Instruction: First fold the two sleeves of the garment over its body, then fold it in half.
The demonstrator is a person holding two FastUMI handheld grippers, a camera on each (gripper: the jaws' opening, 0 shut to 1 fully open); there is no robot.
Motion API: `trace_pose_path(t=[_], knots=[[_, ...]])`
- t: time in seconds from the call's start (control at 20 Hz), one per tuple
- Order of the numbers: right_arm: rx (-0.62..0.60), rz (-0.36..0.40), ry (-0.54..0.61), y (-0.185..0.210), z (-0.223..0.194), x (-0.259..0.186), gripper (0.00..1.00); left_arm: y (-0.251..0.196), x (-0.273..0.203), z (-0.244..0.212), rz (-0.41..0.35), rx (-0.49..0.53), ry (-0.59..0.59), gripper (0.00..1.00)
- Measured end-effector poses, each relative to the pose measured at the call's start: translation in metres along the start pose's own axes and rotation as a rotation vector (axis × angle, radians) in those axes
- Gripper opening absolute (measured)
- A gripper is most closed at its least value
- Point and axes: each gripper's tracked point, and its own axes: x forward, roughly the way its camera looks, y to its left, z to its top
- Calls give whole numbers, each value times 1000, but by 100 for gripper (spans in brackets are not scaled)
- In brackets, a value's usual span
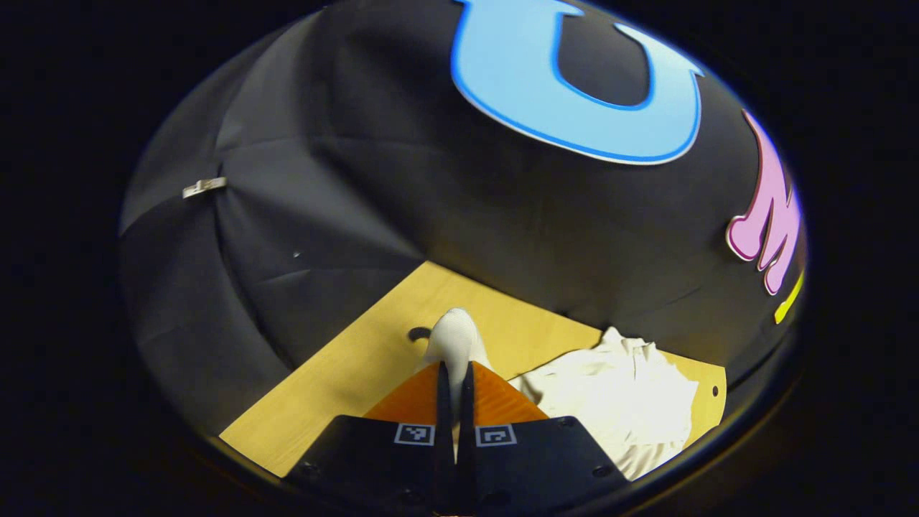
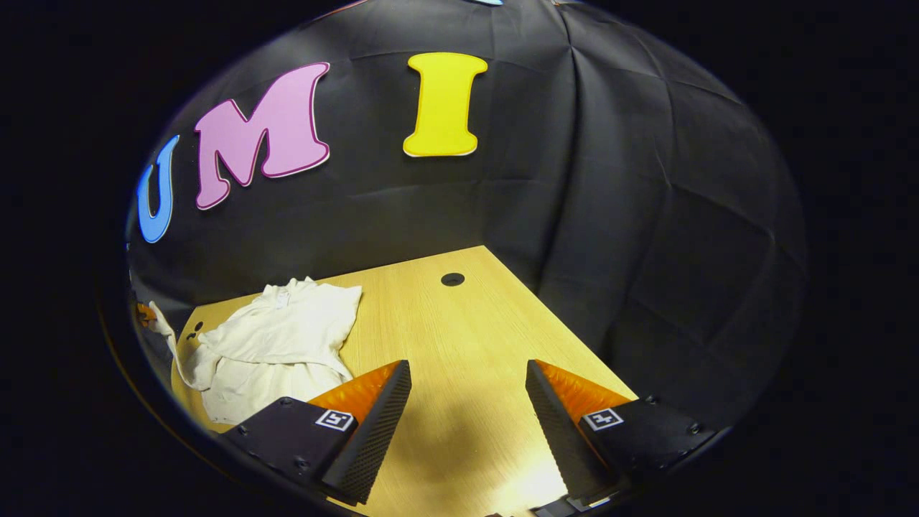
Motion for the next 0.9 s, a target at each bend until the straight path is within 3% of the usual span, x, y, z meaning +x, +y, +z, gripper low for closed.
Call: trace_pose_path(t=[0.4,0.85,0.9], knots=[[21,-18,38,-14,-13,19,98,-178,21,3,-234,194,-46,6],[28,1,68,-14,-28,27,97,-361,18,-74,-484,381,22,6],[21,11,75,-11,-30,28,97,-377,17,-86,-507,405,36,1]])
